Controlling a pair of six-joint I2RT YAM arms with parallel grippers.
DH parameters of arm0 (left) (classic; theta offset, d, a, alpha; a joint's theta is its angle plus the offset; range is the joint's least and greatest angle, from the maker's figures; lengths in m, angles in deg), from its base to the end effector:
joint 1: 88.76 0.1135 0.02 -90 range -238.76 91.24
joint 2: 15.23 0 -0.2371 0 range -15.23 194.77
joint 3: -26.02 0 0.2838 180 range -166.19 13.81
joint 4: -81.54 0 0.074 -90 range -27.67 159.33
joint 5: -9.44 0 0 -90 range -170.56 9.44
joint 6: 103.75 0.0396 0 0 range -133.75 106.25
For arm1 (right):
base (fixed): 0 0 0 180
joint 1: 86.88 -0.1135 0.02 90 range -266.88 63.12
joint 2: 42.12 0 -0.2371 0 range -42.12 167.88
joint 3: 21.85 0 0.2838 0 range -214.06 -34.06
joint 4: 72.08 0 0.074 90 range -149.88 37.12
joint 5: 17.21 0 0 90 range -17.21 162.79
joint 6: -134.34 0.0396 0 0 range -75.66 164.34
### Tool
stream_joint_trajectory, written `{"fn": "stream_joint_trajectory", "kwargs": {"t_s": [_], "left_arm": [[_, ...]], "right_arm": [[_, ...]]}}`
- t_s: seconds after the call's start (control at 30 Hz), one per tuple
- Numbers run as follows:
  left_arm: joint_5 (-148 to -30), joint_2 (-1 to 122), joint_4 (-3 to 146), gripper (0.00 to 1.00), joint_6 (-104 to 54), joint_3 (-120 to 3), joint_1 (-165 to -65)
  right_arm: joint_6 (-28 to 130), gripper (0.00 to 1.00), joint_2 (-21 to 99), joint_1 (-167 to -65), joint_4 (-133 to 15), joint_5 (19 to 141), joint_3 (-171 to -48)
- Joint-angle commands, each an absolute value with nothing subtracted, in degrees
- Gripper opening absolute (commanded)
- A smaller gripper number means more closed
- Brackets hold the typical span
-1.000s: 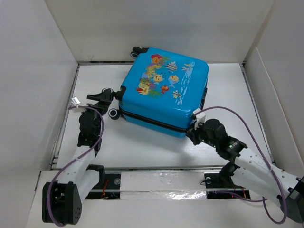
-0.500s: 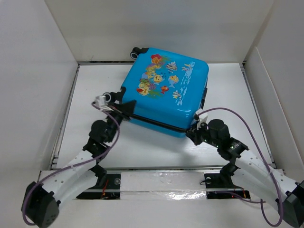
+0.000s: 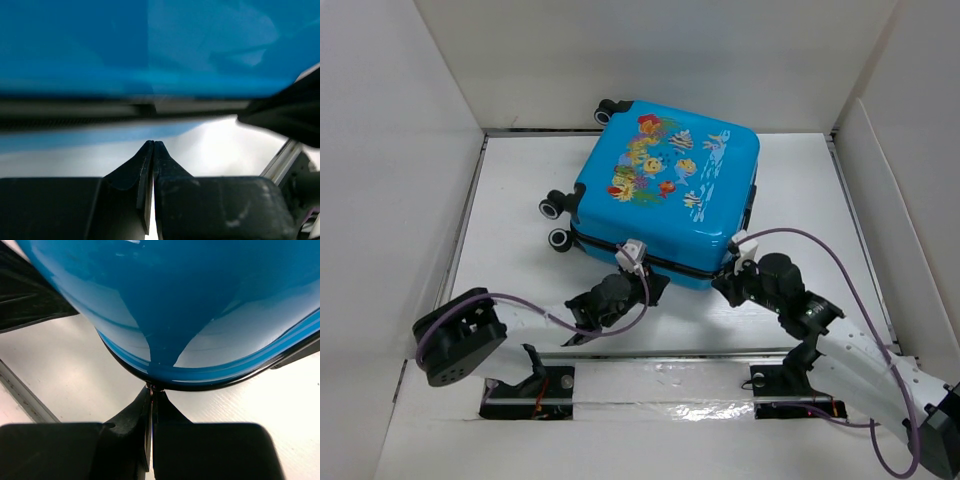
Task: Pack the luggage
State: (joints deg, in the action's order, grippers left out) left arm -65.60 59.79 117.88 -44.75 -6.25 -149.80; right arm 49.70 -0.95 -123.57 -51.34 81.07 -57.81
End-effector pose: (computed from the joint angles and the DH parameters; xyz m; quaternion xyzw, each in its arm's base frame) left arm 0.1439 -0.2389 0.1374 0.1078 0.7364 -0.4081 0.5287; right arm 0.1778 0.1396 0.1943 -0.2652 0.8039 0.2469 0.4717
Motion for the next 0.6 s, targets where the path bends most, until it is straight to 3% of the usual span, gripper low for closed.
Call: {"fn": "stream_joint_trajectory", "kwargs": {"t_s": [0.0, 0.27, 0.43, 0.57], "left_arm": [[-65.97, 62.36, 126.81, 0.0, -43.19, -12.72, -149.41], [-67.63, 69.48, 128.74, 0.0, -45.3, -18.09, -146.42], [-70.18, 74.06, 130.85, 0.0, -47.14, -20.55, -145.89], [-71.85, 76.17, 131.2, 0.0, -47.85, -22.4, -145.89]], "right_arm": [[49.44, 0.0, -4.67, -125.81, -57.16, 77.9, -60.43], [53.39, 0.0, -2.4, -135.91, -55.92, 75.69, -60.25], [55.32, 0.0, 2.53, -147.5, -56.18, 66.39, -65.77], [56.55, 0.0, 5.42, -150.08, -61.35, 62.25, -67.46]]}}
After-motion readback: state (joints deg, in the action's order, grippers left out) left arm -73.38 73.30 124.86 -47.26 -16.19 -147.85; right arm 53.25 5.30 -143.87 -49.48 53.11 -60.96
